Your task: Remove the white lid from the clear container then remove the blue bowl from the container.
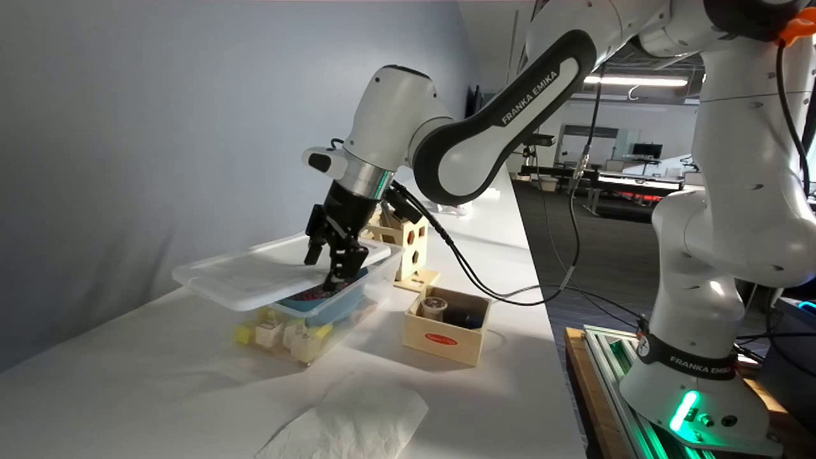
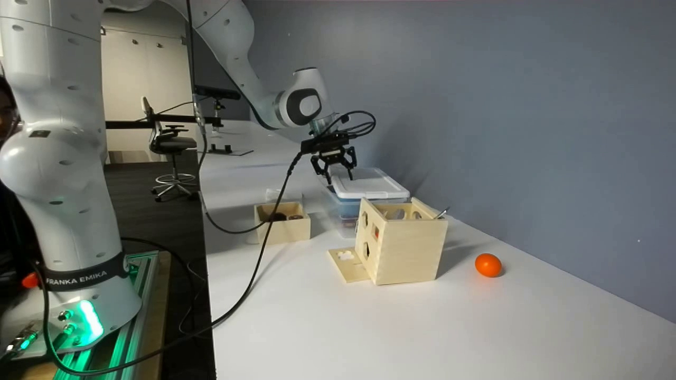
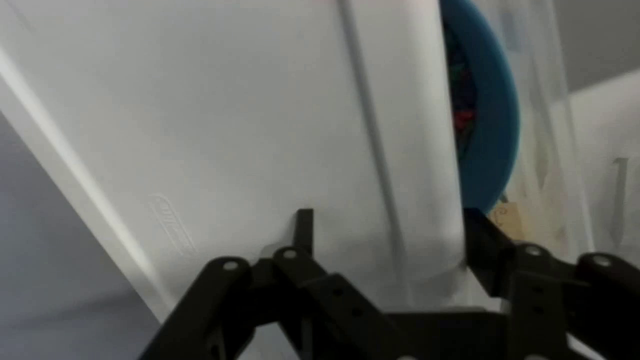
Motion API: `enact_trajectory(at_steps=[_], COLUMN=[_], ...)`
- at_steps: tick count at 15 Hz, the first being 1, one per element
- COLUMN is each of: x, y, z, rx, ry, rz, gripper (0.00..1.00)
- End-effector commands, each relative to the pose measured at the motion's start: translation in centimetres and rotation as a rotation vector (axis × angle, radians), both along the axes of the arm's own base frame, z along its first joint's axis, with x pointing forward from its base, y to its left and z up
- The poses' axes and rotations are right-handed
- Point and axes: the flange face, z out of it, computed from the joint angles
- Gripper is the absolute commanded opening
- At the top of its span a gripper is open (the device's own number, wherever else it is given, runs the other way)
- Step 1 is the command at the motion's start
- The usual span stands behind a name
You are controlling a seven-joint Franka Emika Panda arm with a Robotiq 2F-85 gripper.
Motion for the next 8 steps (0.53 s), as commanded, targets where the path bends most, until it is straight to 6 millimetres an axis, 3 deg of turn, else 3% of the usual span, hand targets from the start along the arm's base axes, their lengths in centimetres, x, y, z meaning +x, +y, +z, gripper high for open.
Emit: enact_trajectory(at_steps=[1,7,8], x=[-0.2,0.0,0.0], y=[-0.9,-2.0,-2.1], z=[2.9,5.2,5.5], rx=[0.021,0.022,0.017], ry=[-0.123,-0.234,-0.245], rz=[-0.082,-0.173,-0.183], gripper=[0.44,0.05,0.06])
